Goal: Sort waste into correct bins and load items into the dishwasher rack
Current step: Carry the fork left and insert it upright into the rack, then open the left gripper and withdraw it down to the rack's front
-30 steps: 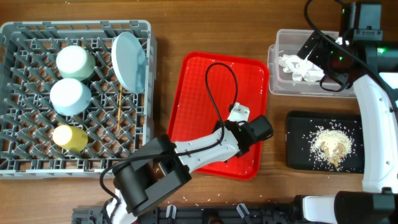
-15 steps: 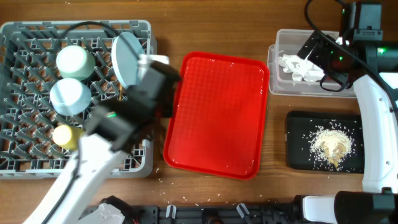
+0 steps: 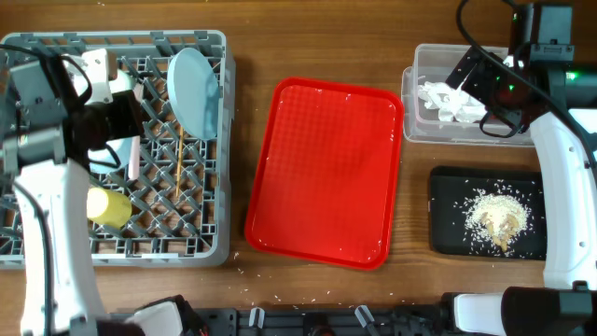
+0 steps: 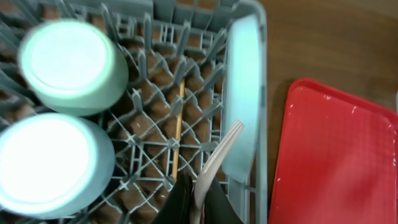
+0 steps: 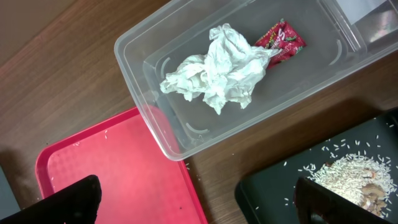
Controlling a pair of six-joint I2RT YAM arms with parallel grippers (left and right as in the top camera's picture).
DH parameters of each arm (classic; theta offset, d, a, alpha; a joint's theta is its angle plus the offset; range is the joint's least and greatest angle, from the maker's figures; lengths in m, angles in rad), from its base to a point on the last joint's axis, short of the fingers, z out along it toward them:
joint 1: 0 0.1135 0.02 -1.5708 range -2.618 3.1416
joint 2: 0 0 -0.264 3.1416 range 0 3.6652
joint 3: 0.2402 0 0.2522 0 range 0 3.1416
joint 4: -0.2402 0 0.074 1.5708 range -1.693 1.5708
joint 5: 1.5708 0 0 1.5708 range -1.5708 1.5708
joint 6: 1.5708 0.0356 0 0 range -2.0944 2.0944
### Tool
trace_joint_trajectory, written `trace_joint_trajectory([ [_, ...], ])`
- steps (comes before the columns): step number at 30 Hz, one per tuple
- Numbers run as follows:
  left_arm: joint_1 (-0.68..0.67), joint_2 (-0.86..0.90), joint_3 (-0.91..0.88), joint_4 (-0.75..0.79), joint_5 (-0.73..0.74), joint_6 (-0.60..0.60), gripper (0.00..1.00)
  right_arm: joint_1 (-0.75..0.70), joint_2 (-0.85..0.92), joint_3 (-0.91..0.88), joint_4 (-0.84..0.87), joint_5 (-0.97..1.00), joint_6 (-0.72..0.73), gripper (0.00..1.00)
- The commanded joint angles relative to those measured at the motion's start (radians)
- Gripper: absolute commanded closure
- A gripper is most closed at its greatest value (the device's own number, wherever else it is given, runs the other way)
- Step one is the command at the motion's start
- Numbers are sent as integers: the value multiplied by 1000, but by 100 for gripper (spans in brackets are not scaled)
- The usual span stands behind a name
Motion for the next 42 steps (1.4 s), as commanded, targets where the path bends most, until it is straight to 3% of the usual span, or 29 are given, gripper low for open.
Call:
trace_joint_trajectory([
  [1,6,103,6,21,92,27,96,0,5,3,2,10,8,0],
  [7,6,285,6,46,127,26,96,0,5,3,2,10,8,0],
  [12,6,336,6,53,138,11,95,0,5,3,2,10,8,0],
  [13,6,336,6,53,140,11,82,0,5,3,2,10,8,0],
  [14,6,336,6,53,140,11,61,0,5,3,2,10,8,0],
  [15,6,336,6,53,140,11,31,0,5,3,2,10,8,0],
  [18,6,336,6,54,145,-65,29,0,5,3,2,10,7,0],
  [24,7,299,6,26,208,-72,31,0,5,3,2,10,8,0],
  [27,16,195,6,-31,211,-73,37,0,5,3,2,10,8,0],
  [30,37,80,6,-101,210,-121,35,0,5,3,2,10,8,0],
  [37,135,-175,6,-396,211,-173,27,0,5,3,2,10,8,0],
  [39,130,-295,6,-525,274,-168,19,0,5,3,2,10,8,0],
  [42,112,-417,6,-581,293,-169,13,0,5,3,2,10,8,0],
])
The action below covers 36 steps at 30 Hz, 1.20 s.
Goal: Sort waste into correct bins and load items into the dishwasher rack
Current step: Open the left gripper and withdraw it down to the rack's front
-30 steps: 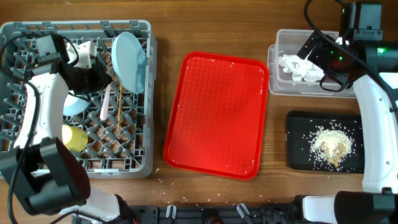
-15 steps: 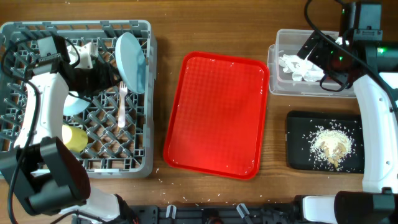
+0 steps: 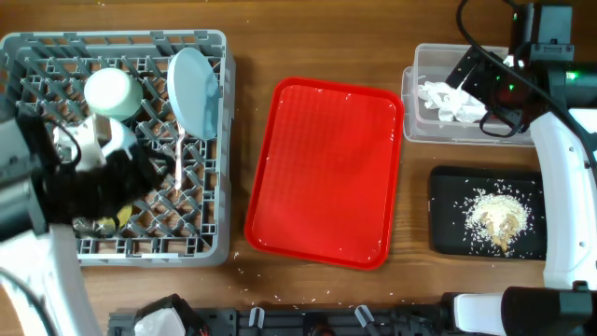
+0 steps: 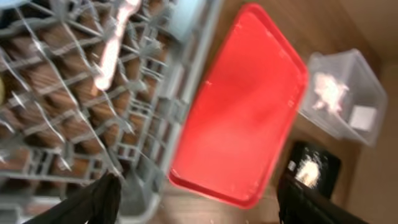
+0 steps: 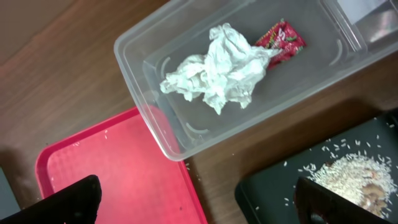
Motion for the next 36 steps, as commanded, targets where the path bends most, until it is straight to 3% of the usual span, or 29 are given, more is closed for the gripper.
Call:
trace_joint_trajectory([
  [1,-19,-191,7,-59,64,-2,0,0,5,3,2,10,8,0],
  [8,-19,-478,7,-174,63,-2,0,0,5,3,2,10,8,0],
  [15,-23,-546,6,-202,-39,-2,0,0,5,3,2,10,8,1],
  [20,-190,-568,-80,-198,-17,-2,0,0,5,3,2,10,8,0],
  [26,-359,-672,-397,163,-27,-2,0,0,5,3,2,10,8,0],
  [31,-414,-859,-708,668,-27,-2,0,0,5,3,2,10,7,0],
  [36,-412,-996,-813,763,-94,-1,0,0,5,3,2,10,8,0],
])
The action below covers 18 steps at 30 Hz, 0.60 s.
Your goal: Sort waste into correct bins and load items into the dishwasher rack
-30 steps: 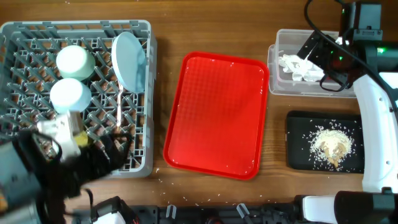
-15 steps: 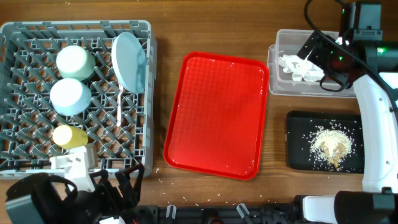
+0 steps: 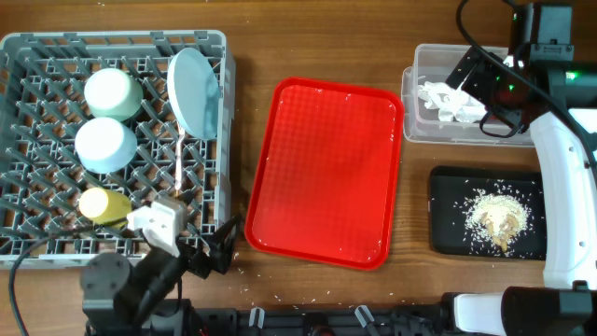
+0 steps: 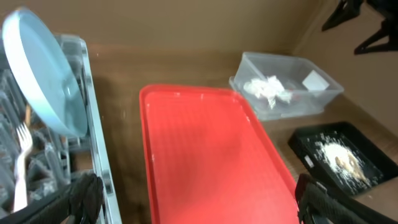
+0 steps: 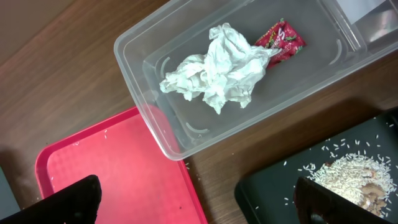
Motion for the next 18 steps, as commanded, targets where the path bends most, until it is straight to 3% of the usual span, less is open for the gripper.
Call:
trace_joint_trajectory([
  [1,-4,-95,-72,24,-100,5,0,0,5,3,3,10,8,0],
  [4,-4,-179,-159,68,-125,5,0,0,5,3,3,10,8,0],
  [11,-4,-201,-374,544,-152,2,0,0,5,3,3,10,8,0],
  [15,-4,-201,-454,616,-362,-225,0,0,5,3,3,10,7,0],
  [18,-3,-201,-512,717,-386,-227,0,0,5,3,3,10,7,0],
])
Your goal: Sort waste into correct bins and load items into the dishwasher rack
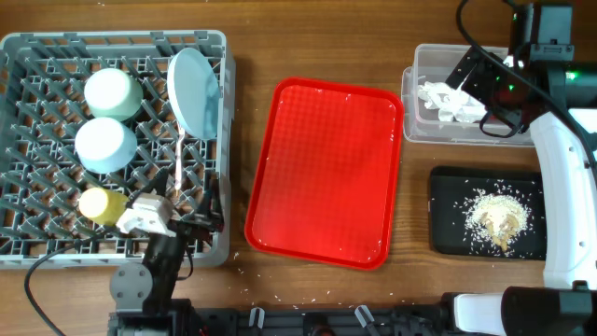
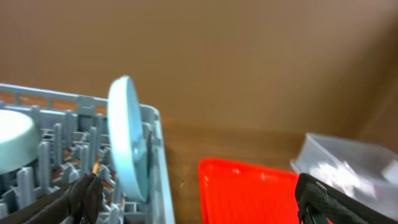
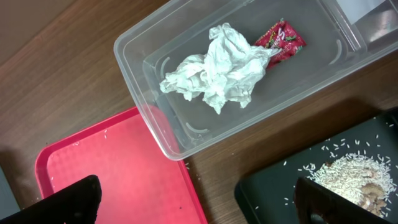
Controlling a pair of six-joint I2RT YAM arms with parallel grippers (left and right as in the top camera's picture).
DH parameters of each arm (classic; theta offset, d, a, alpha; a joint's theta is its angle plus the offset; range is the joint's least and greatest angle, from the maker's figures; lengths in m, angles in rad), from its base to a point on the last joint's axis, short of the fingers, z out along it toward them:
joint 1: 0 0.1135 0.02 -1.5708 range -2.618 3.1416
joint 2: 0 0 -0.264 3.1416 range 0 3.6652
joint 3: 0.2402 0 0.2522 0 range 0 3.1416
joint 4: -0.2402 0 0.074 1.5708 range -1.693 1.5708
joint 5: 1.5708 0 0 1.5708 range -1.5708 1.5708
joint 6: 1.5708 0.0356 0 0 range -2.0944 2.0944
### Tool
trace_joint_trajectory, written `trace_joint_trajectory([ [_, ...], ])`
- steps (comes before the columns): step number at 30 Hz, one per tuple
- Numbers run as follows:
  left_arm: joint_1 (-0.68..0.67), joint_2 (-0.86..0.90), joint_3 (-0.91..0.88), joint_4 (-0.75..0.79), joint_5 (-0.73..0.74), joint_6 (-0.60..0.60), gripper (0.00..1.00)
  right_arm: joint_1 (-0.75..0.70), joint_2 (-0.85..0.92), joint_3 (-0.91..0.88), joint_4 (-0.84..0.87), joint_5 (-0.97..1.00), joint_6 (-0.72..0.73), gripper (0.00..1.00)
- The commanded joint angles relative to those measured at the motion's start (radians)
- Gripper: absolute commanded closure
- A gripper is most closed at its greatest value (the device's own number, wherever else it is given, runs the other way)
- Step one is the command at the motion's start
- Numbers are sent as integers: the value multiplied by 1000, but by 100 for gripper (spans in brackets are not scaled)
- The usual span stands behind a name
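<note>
The grey dishwasher rack (image 1: 224, 140) at the left holds two pale cups (image 1: 112, 93) (image 1: 104, 145), a yellow cup (image 1: 98, 203), an upright pale blue plate (image 1: 193, 91) and a white fork (image 1: 178, 159). My left gripper (image 2: 199, 208) is open and empty at the rack's front right corner, looking level across the rack past the plate (image 2: 127, 143). The right gripper (image 3: 199, 205) hangs open and empty over the gap between the clear bin (image 3: 140, 106) and the black bin (image 3: 273, 186). The clear bin holds crumpled tissue (image 3: 217, 68) and a red wrapper (image 3: 280, 38).
A red tray (image 1: 326, 168) lies in the middle with only a few rice grains on it. Rice (image 1: 496, 219) is piled in the black bin (image 1: 448, 233) at the right. Loose grains dot the table's front edge.
My left arm has drawn back from beside the tray's front corner to the rack's front right corner. Its camera now looks level instead of down. The right arm has not moved.
My left gripper was shut on the white fork low over the rack beside the plate. Then the fork lay in the rack and the gripper was open above it. Then the arm sat at the table's front edge, and now folded by the rack's corner.
</note>
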Motion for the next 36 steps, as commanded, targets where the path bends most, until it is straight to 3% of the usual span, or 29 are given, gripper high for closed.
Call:
trace_joint_trajectory([
  [1,-3,-12,-70,92,-103,-72,0,0,5,3,3,10,8,0],
  [7,-3,-12,-90,85,-167,-71,0,0,5,3,3,10,8,0],
  [10,-3,-12,-90,-57,-189,-45,0,0,5,3,3,10,8,0],
  [36,-2,-11,-90,-51,-191,-45,0,0,5,3,3,10,7,0],
])
